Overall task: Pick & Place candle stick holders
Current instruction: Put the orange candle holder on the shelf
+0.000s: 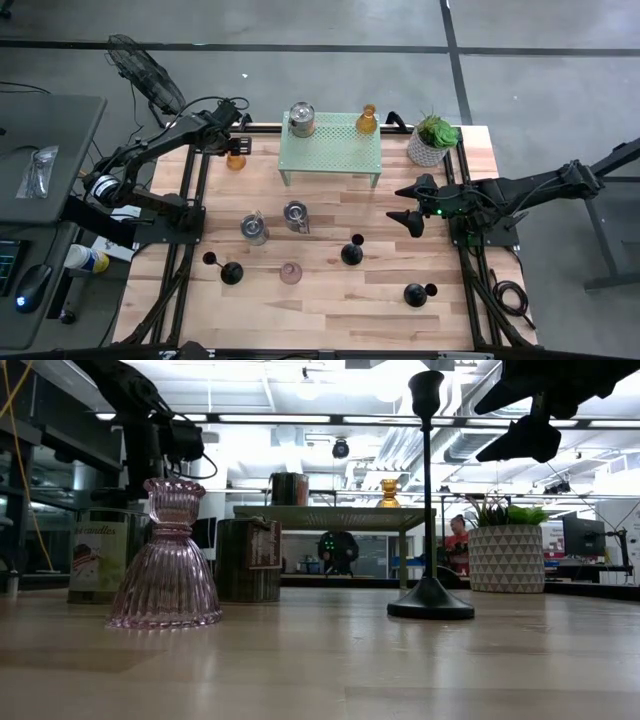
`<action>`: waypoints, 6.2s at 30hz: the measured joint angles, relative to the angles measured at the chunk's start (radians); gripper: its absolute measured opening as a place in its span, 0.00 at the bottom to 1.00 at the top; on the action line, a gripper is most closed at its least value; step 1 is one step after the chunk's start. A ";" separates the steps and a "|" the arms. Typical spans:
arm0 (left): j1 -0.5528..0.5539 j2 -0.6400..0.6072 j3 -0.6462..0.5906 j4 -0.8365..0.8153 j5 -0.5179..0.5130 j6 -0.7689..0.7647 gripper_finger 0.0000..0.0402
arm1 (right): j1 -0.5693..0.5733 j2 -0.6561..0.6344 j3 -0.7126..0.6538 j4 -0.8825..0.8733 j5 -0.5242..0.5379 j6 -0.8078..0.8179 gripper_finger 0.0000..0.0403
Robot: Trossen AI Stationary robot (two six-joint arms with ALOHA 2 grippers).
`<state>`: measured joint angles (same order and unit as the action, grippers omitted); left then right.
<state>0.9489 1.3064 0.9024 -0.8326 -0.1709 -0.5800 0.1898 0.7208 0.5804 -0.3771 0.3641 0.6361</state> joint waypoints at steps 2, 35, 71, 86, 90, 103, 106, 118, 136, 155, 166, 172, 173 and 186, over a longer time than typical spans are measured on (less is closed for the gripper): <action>0.000 0.000 -0.001 -0.001 -0.016 -0.002 0.46 | 0.000 0.000 0.000 0.000 0.000 0.000 0.99; 0.000 0.121 -0.002 0.083 -0.005 0.000 0.82 | 0.000 0.000 0.000 0.000 0.003 0.022 0.99; 0.001 0.120 -0.002 0.063 -0.043 0.001 0.43 | 0.000 0.000 0.000 0.000 0.000 0.024 0.99; 0.001 0.101 -0.001 0.039 -0.016 0.026 0.40 | 0.000 0.000 0.000 -0.001 0.000 0.024 0.99; 0.000 0.064 -0.001 0.036 -0.019 0.026 0.40 | 0.000 0.000 0.000 0.000 0.000 0.024 0.99; 0.000 -0.045 -0.001 -0.048 0.045 0.099 0.40 | 0.000 0.000 0.000 -0.001 0.001 0.023 0.99; 0.000 -0.079 -0.001 -0.062 0.053 0.100 0.40 | 0.000 0.000 0.000 0.000 0.001 0.023 0.99; 0.000 -0.165 0.041 -0.132 0.131 0.111 0.40 | 0.000 0.000 0.000 0.000 0.004 0.023 0.99; -0.056 -0.165 0.463 -0.335 0.189 0.322 0.40 | -0.003 0.005 0.000 0.174 0.073 -0.144 0.99; -0.409 -0.056 0.628 -0.305 0.161 0.255 0.40 | -0.187 0.282 0.050 0.652 -0.016 -0.354 0.99; -0.578 0.041 0.711 -0.264 0.127 0.231 0.40 | -0.308 0.516 0.299 0.646 -0.192 -0.487 0.99; -0.647 0.083 0.763 -0.259 0.112 0.232 0.40 | -0.345 0.680 0.476 0.629 -0.271 -0.561 0.99; -0.656 0.090 0.768 -0.260 0.109 0.232 0.40 | -0.350 0.708 0.508 0.625 -0.289 -0.568 0.99; -0.670 0.106 0.775 -0.257 0.091 0.216 0.40 | -0.363 0.994 0.772 0.557 -0.376 -0.589 0.99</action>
<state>0.2787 1.4124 1.6775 -1.0898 -0.0794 -0.3637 -0.1731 1.7147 1.3527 0.1798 -0.0116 0.0475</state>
